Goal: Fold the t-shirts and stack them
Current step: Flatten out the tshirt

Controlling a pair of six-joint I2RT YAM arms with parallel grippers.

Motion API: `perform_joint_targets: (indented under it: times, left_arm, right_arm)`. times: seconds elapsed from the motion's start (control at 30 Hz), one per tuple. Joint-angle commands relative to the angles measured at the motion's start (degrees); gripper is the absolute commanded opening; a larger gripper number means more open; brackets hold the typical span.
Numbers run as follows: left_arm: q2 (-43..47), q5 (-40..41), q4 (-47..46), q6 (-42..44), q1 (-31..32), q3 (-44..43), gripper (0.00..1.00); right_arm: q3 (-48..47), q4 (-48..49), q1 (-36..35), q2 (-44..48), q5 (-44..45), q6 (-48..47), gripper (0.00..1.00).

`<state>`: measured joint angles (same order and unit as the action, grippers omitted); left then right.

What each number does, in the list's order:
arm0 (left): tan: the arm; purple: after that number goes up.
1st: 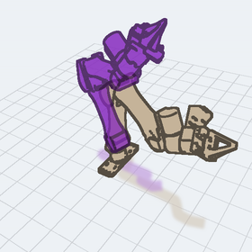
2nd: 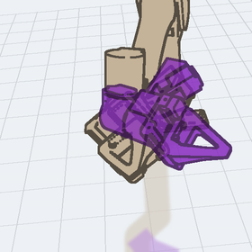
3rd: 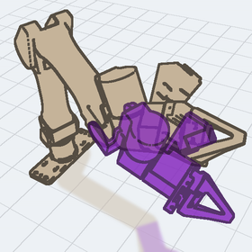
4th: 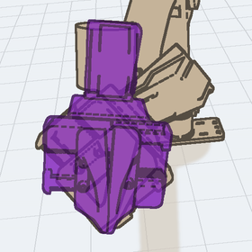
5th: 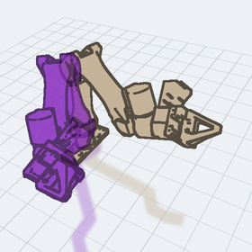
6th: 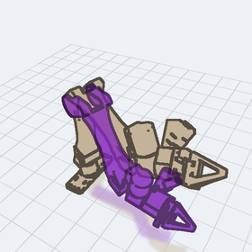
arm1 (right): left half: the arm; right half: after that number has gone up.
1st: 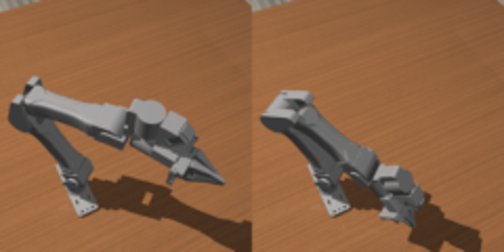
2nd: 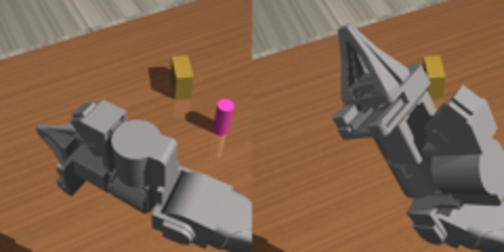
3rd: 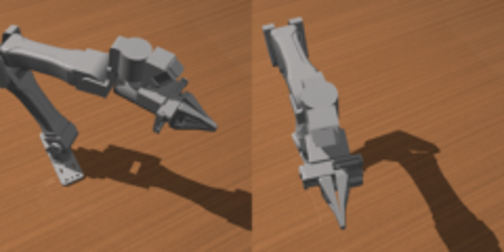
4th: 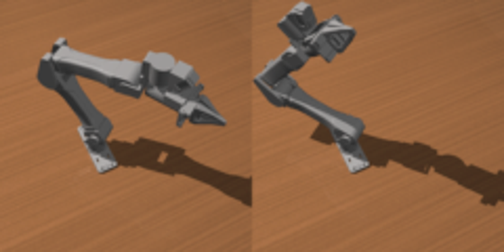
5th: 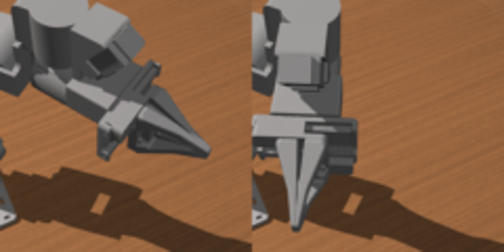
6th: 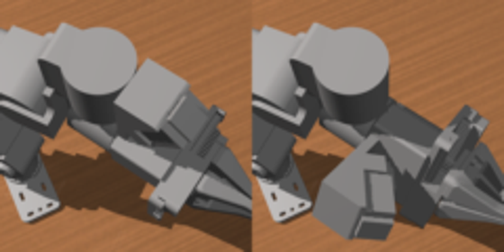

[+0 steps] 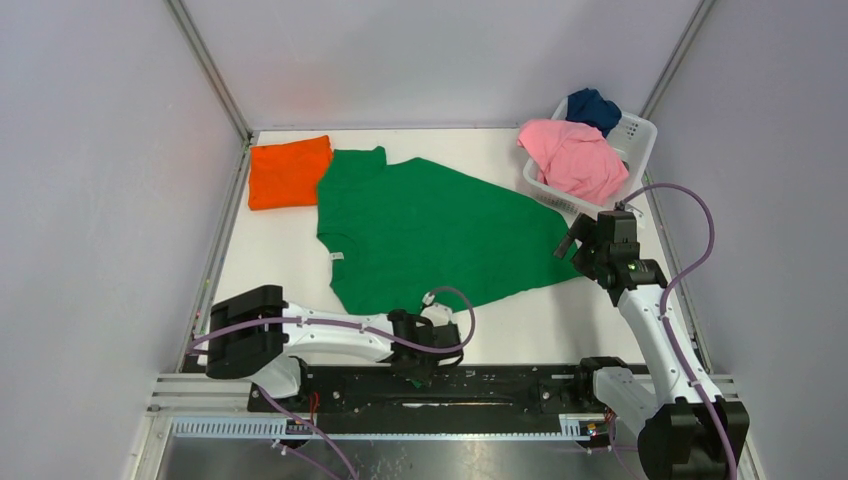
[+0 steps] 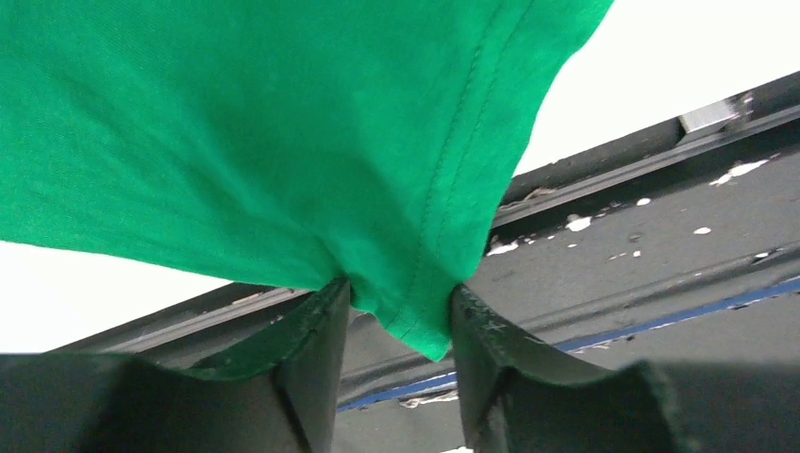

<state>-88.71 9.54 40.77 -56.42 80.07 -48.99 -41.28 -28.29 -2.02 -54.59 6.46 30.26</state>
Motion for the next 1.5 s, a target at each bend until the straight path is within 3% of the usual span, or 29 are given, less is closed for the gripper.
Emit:
perform_joint_targets:
  times: [0.0, 0.07, 0.13, 0.33, 0.6, 0.8, 1.03, 1.2, 1.47]
  left_arm:
    - [-2.93, 2.84, 1.13, -4.73, 0.3, -0.75, 0.36]
    - [-3.75, 3.62, 1.15, -4.94, 0.35, -1.26, 0.22]
    - [-3.73, 5.31, 2.98, -6.11, 0.2, -1.5, 0.0]
    - [8.29, 19.57, 16.71, -12.19, -3.63, -2.15, 0.0]
    - [26.15, 27.21, 16.3, -8.95, -25.36, 4.64, 0.0]
    - [33.21, 29.18, 16.76, -3.18, -33.75, 6.95, 0.0]
    - [33.92, 25.59, 12.96, 0.61, -34.55, 5.88, 0.0]
    - [33.39, 25.21, 12.76, 1.33, -34.55, 5.55, 0.0]
    - [35.18, 26.17, 12.56, 1.12, -34.55, 6.45, 0.0]
  right_arm:
    - [0.44, 1.06, 0.61, 0.79, 0.83, -0.36, 1.0]
    - [0.51, 1.0, 0.81, 0.64, 0.85, -0.34, 1.0]
    - [0.62, 0.74, 1.22, 0.53, 1.03, -0.24, 0.99]
    - [1.18, -0.73, 3.09, -1.14, 1.45, 0.69, 0.99]
    - [2.84, -3.19, 4.26, -6.36, 1.23, 1.87, 0.99]
    - [3.37, -5.13, 4.22, -8.93, 0.03, 0.4, 0.99]
    - [6.41, -2.69, 3.22, -11.25, -7.96, 3.19, 0.91]
    - [5.64, -2.28, -2.74, -13.36, -3.79, 5.43, 0.85]
    - [3.94, 0.88, -6.58, -20.74, -1.65, 8.85, 0.66]
